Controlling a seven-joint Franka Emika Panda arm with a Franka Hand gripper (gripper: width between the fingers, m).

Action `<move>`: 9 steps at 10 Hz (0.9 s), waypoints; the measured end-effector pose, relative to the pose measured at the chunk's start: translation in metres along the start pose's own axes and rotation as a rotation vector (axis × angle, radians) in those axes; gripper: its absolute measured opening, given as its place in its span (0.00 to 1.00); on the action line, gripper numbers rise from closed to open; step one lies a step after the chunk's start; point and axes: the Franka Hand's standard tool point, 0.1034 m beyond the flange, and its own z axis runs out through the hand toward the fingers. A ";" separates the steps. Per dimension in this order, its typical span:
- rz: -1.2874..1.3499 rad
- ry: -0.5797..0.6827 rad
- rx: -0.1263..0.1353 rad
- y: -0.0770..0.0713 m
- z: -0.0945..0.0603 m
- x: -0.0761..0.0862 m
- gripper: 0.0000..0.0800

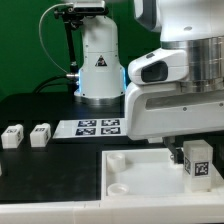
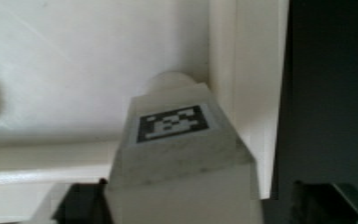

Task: Assemble one leg

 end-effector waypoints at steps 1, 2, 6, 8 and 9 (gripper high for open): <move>0.121 -0.002 0.003 0.000 0.000 0.000 0.48; 0.223 -0.003 -0.002 0.004 0.001 0.000 0.38; 0.891 -0.040 0.047 0.013 0.002 0.000 0.38; 1.199 -0.065 0.094 0.015 0.004 -0.003 0.37; 1.276 -0.069 0.104 0.013 0.006 -0.005 0.37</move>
Offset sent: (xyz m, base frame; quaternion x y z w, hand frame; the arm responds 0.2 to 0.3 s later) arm 0.0077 -0.0179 0.0054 -0.0113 0.0083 0.2688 0.9631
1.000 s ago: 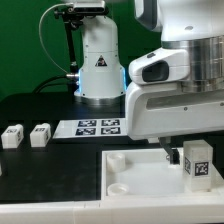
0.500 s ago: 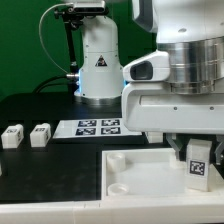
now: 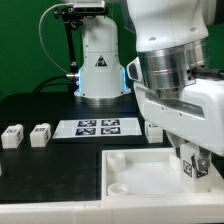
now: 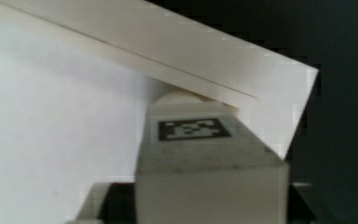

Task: Assemble one leg

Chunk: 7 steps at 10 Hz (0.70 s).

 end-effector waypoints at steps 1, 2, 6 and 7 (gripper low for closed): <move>-0.035 -0.001 -0.002 0.000 0.000 0.000 0.37; -0.071 -0.001 -0.002 0.000 0.001 0.000 0.46; -0.638 0.037 -0.022 -0.003 -0.003 -0.011 0.80; -0.763 0.036 -0.026 -0.003 -0.002 -0.012 0.80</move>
Offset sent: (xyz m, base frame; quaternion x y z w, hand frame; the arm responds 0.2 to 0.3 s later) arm 0.0000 0.0000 0.0000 0.0000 0.0000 -0.0899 0.9960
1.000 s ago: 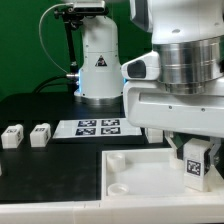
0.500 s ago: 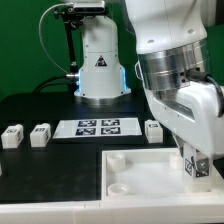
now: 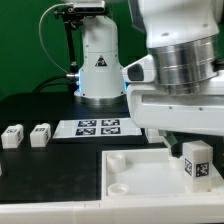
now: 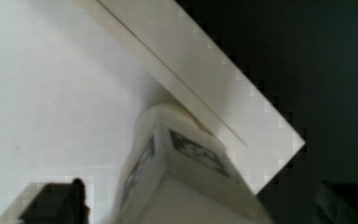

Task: Assemble one leg

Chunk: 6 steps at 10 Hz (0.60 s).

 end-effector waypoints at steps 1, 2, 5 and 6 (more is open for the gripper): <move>-0.117 0.000 -0.002 0.002 0.001 0.002 0.81; -0.274 0.009 -0.016 0.003 0.001 0.002 0.81; -0.756 0.044 -0.076 0.000 0.000 0.005 0.81; -0.753 0.043 -0.076 0.001 0.000 0.005 0.81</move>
Offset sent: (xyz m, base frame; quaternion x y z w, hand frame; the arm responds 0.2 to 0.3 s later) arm 0.0013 -0.0004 0.0053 -0.0662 0.0396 -0.3571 0.9309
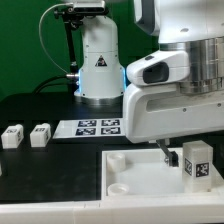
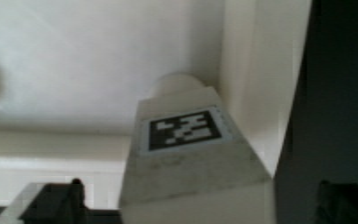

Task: Assemble one leg

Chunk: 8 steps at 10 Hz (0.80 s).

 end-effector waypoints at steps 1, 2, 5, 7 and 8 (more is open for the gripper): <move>0.002 0.000 0.000 0.000 0.000 0.000 0.81; 0.092 -0.001 0.007 -0.001 0.000 0.000 0.62; 0.425 -0.004 0.008 0.003 0.001 -0.001 0.37; 0.863 -0.008 0.005 0.004 0.001 -0.002 0.37; 1.078 -0.023 0.026 0.006 0.001 -0.002 0.37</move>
Offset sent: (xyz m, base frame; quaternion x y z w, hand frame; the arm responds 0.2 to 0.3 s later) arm 0.0000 0.0000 0.0000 0.0000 0.0000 0.2667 0.9638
